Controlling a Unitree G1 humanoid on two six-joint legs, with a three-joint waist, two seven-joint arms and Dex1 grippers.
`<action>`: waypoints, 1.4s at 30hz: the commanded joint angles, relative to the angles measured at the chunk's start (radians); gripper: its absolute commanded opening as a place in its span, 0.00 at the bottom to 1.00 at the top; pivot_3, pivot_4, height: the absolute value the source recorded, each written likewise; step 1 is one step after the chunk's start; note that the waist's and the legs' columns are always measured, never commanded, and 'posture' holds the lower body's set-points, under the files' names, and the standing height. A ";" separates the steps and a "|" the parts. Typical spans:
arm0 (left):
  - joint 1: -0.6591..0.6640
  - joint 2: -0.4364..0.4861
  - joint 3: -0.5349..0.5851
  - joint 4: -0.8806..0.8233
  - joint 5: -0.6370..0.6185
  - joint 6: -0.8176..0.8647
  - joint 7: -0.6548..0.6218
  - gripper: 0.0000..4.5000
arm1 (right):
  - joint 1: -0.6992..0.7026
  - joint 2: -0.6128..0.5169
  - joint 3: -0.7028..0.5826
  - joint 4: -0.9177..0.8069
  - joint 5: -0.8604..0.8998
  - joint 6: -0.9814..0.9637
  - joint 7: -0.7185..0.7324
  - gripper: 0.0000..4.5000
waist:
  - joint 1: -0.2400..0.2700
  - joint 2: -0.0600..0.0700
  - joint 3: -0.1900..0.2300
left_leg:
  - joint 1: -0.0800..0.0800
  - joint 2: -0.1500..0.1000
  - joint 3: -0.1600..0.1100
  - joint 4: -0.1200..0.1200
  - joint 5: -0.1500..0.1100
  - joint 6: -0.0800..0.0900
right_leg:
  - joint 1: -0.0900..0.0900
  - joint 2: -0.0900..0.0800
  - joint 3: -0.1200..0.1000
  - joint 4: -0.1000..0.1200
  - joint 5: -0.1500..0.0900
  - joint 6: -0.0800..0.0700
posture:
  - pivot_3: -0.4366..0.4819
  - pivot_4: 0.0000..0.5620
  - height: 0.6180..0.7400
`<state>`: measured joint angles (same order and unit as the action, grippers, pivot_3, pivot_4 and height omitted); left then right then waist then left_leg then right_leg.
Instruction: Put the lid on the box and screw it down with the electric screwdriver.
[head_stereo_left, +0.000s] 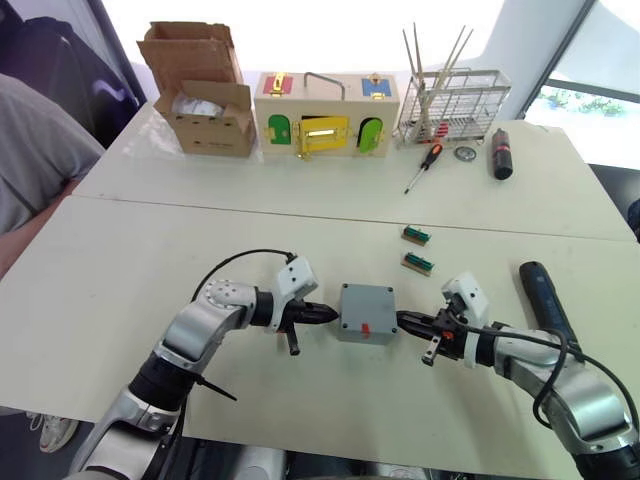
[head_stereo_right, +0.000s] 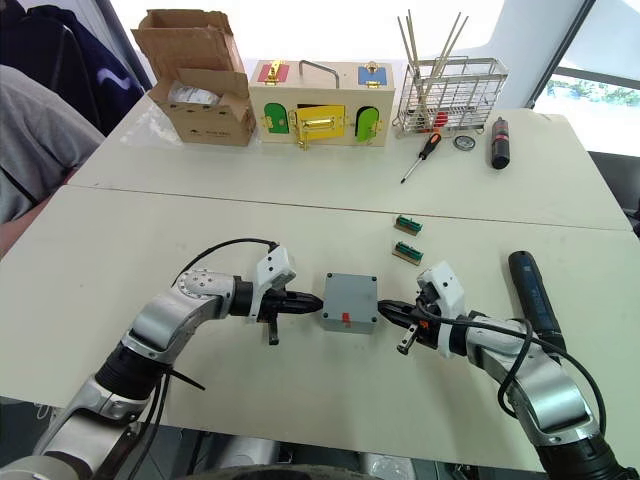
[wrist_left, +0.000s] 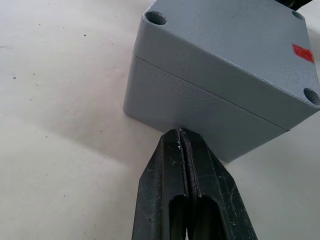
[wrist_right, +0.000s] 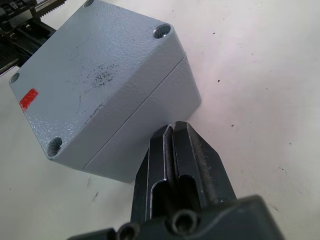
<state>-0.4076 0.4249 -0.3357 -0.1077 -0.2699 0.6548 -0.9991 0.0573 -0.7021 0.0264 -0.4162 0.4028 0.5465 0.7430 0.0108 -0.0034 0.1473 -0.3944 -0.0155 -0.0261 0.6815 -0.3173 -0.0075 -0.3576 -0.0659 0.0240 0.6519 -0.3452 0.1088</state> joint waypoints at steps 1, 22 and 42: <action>-0.013 0.011 0.041 -0.037 -0.025 -0.009 0.008 0.00 | 0.003 -0.001 -0.008 -0.037 0.020 -0.011 0.029 0.01 | 0.000 0.000 0.000 | 0.000 0.000 0.000 0.000 0.000 0.000 | 0.000 0.000 0.000 0.000 0.000 0.000 | 0.48 0.27 1.00; -0.012 0.149 0.192 -0.451 -0.283 0.264 0.150 0.00 | -0.197 0.109 -0.203 0.155 0.119 0.104 -0.116 0.39 | -0.006 0.003 0.003 | 0.001 0.000 0.000 -0.001 0.001 -0.002 | 0.000 0.000 0.000 0.001 0.000 0.000 | 0.48 0.27 1.00; -0.024 0.144 0.160 -0.436 -0.296 0.272 0.226 0.00 | -0.302 0.155 -0.189 0.321 0.044 0.035 -0.163 0.86 | -0.008 0.004 0.004 | 0.001 0.000 0.000 -0.001 0.003 -0.006 | 0.000 0.001 0.000 0.001 0.000 0.000 | 0.48 0.27 1.00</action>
<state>-0.4331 0.5752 -0.1817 -0.5250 -0.5536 0.9335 -0.7768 -0.2332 -0.5568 -0.1434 -0.0827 0.4451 0.6012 0.5847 0.0025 0.0005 0.1510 -0.3939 -0.0153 -0.0260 0.6808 -0.3142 -0.0130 -0.3578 -0.0647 0.0242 0.6530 -0.3451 0.1087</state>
